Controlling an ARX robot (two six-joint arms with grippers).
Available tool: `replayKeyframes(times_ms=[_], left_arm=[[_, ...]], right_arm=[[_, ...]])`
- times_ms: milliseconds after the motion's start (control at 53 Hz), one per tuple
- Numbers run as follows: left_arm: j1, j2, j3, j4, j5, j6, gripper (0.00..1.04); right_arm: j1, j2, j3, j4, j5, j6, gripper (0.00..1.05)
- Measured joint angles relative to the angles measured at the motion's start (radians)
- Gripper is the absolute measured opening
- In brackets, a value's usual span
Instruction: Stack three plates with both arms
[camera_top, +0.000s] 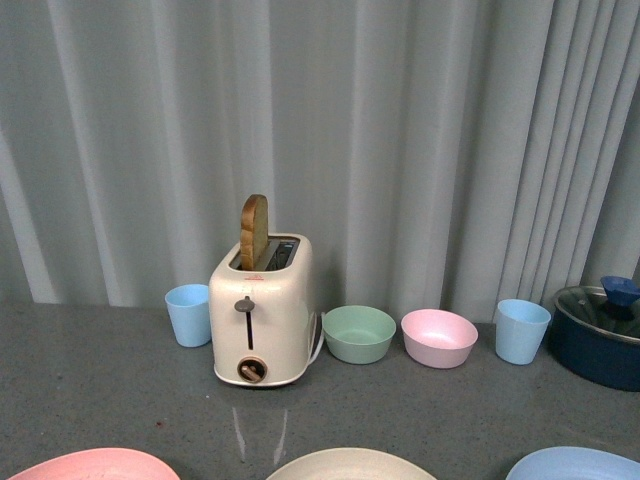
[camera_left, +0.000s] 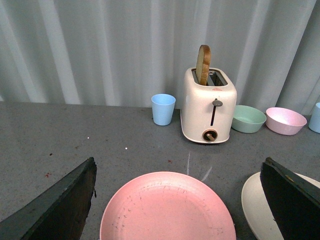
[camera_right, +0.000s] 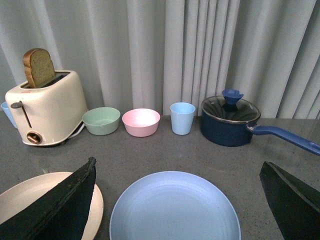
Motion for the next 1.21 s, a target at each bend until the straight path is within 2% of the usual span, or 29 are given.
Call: replayKeyframes(times_ms=[1209], left_arm=[[0.0,0.0,0.0,0.0,0.0,0.0,0.98]], right_arm=[[0.0,0.0,0.0,0.0,0.0,0.0,0.97]])
